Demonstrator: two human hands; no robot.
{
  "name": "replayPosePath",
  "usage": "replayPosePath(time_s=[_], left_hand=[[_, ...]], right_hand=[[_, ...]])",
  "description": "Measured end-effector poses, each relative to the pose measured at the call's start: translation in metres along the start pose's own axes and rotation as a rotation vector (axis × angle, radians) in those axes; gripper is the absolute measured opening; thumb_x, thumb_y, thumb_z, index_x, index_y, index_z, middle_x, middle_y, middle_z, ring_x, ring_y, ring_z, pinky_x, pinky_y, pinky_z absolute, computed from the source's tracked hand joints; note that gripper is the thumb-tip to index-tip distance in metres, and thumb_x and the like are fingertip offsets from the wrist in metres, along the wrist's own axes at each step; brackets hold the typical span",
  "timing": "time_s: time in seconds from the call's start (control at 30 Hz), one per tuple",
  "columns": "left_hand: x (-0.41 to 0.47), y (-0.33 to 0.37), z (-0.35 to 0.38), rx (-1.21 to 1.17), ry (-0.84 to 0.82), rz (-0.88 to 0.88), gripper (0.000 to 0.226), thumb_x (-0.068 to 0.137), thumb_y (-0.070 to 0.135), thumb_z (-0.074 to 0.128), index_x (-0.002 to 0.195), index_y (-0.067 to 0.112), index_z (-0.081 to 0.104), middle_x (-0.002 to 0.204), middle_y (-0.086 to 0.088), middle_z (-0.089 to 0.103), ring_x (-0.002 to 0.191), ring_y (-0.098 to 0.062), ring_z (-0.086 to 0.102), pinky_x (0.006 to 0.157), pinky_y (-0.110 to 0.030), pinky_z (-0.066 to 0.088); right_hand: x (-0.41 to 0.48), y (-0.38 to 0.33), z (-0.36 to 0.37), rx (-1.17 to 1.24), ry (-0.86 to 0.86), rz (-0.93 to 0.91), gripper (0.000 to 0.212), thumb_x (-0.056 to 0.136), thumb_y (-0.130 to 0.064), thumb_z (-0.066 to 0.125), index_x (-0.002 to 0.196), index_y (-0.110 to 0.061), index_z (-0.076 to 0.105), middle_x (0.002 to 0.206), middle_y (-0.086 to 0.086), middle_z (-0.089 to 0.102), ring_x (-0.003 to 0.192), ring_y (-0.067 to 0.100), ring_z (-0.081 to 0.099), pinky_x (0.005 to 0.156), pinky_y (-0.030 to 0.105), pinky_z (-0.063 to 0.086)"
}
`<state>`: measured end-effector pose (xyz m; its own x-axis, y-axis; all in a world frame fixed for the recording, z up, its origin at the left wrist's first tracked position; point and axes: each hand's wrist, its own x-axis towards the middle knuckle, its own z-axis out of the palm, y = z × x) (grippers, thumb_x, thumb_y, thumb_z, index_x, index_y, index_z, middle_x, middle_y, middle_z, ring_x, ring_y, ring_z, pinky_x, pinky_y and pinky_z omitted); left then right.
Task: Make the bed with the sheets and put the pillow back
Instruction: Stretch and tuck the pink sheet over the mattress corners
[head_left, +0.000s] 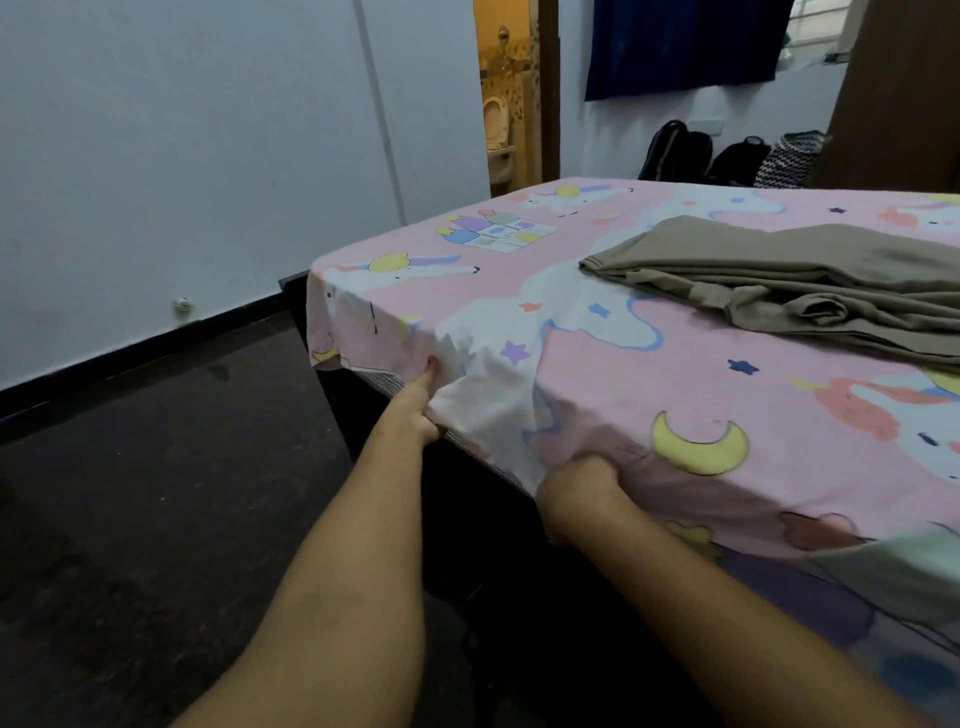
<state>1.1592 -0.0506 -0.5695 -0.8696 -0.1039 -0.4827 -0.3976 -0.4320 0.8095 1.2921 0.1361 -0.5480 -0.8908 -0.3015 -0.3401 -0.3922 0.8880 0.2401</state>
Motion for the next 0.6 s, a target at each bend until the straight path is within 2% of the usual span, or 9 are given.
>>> replayPosePath(time_s=[0.1,0.2,0.23,0.3,0.37,0.43,0.47,0.53,0.6], left_hand=[[-0.020,0.023,0.004,-0.009,-0.050,-0.038,0.055,0.082,0.056,0.060,0.105,0.006,0.064,0.094,-0.014,0.071,0.078,-0.028,0.070,0.078,-0.048,0.053],[0.007,0.042,-0.016,0.000,-0.034,0.023,0.042,0.097,0.040,0.047,0.124,0.009,0.055,0.113,-0.007,0.065,0.108,-0.024,0.061,0.085,-0.039,0.050],[0.021,0.046,-0.025,-0.028,-0.033,0.039,0.040,0.098,0.036,0.046,0.124,0.008,0.055,0.111,-0.009,0.067,0.106,-0.027,0.060,0.081,-0.037,0.051],[0.041,0.046,-0.040,-0.054,0.035,0.143,0.031,0.097,0.029,0.050,0.116,0.006,0.057,0.093,-0.012,0.071,0.089,-0.027,0.060,0.069,-0.032,0.050],[0.053,0.039,-0.053,0.007,0.217,0.328,0.022,0.095,0.018,0.053,0.114,0.008,0.056,0.100,-0.010,0.063,0.091,-0.023,0.056,0.074,-0.029,0.045],[0.062,0.022,-0.055,0.076,0.260,0.480,0.018,0.093,0.010,0.052,0.111,0.010,0.055,0.098,-0.009,0.058,0.091,-0.021,0.055,0.079,-0.031,0.043],[0.067,0.016,-0.054,0.096,0.259,0.510,0.017,0.093,0.008,0.051,0.110,0.009,0.055,0.096,-0.010,0.058,0.088,-0.022,0.055,0.079,-0.031,0.043],[0.084,0.009,-0.052,0.091,0.258,0.528,0.014,0.093,0.006,0.052,0.106,0.004,0.056,0.091,-0.012,0.058,0.085,-0.021,0.054,0.073,-0.029,0.042],[0.092,0.008,-0.052,0.115,0.264,0.529,0.017,0.094,0.006,0.052,0.108,-0.003,0.057,0.092,-0.012,0.058,0.085,-0.019,0.053,0.066,-0.023,0.038]], right_hand=[[-0.002,-0.025,-0.053,-0.101,0.305,-0.115,0.036,0.090,-0.030,0.053,0.125,-0.019,0.056,0.127,0.001,0.056,0.119,0.023,0.052,0.091,0.033,0.040],[0.025,-0.057,-0.094,-0.105,0.541,-0.115,0.039,0.089,-0.025,0.056,0.126,-0.015,0.051,0.124,0.004,0.058,0.110,0.024,0.058,0.074,0.029,0.038],[0.040,-0.067,-0.100,-0.074,0.562,-0.088,0.041,0.088,-0.023,0.057,0.127,-0.013,0.046,0.123,0.005,0.056,0.108,0.024,0.058,0.073,0.028,0.040],[0.069,-0.083,-0.105,-0.019,0.501,-0.014,0.044,0.089,-0.024,0.059,0.127,-0.012,0.040,0.121,0.006,0.052,0.107,0.026,0.056,0.076,0.031,0.049],[0.105,-0.096,-0.100,-0.013,0.425,0.141,0.051,0.083,-0.031,0.066,0.125,-0.013,0.044,0.114,0.008,0.055,0.099,0.027,0.059,0.070,0.033,0.051],[0.137,-0.098,-0.091,0.021,0.428,0.300,0.055,0.059,-0.041,0.079,0.106,-0.017,0.062,0.082,0.005,0.064,0.067,0.021,0.063,0.051,0.025,0.046],[0.154,-0.100,-0.083,0.026,0.483,0.318,0.046,0.053,-0.039,0.077,0.091,-0.017,0.064,0.064,0.002,0.061,0.052,0.017,0.059,0.045,0.020,0.040],[0.179,-0.101,-0.080,0.078,0.553,0.308,0.013,0.064,-0.031,0.059,0.070,-0.019,0.059,0.048,-0.003,0.054,0.038,0.014,0.053,0.040,0.017,0.036],[0.189,-0.104,-0.078,0.083,0.496,0.270,0.022,0.070,-0.022,0.042,0.053,-0.018,0.056,0.041,-0.002,0.052,0.032,0.014,0.052,0.037,0.016,0.035]])
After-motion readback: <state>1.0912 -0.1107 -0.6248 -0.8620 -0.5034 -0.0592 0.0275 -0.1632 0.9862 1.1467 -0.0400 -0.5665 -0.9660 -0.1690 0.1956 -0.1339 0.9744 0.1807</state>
